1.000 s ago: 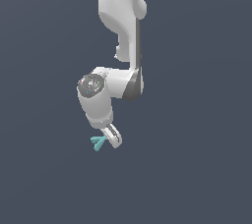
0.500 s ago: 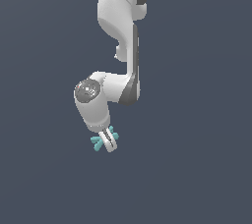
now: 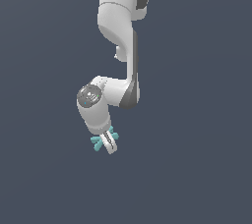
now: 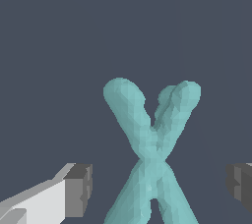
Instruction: Pick up the object and move it to a goal position.
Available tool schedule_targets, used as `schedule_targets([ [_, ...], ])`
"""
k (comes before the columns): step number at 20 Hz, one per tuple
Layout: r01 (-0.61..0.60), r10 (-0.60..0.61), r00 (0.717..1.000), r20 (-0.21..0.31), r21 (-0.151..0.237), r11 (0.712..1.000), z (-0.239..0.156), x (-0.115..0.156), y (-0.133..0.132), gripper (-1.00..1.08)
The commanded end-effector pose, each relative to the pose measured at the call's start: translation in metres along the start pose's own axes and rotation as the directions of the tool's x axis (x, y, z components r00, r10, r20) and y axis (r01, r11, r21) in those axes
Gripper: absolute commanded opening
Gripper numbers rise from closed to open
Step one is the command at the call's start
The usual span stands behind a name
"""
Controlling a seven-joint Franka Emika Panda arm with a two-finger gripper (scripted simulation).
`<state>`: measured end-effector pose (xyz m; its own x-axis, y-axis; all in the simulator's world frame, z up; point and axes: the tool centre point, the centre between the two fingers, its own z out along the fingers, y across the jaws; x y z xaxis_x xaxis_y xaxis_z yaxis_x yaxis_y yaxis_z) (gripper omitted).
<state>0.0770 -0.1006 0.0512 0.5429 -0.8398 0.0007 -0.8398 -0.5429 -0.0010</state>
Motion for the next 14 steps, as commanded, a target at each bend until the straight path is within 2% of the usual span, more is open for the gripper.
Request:
schedule_targets([
  [1, -0.002, 0.002, 1.000, 0.001, -0.001, 1.000, 0.014, 0.000, 0.001, 1.00],
  [9, -0.003, 0.003, 1.000, 0.001, -0.001, 1.000, 0.028, 0.001, 0.000, 1.00],
  [10, -0.003, 0.003, 1.000, 0.001, -0.001, 1.000, 0.028, 0.001, 0.000, -1.00],
  [14, -0.003, 0.003, 1.000, 0.001, -0.001, 1.000, 0.028, 0.001, 0.000, -1.00],
])
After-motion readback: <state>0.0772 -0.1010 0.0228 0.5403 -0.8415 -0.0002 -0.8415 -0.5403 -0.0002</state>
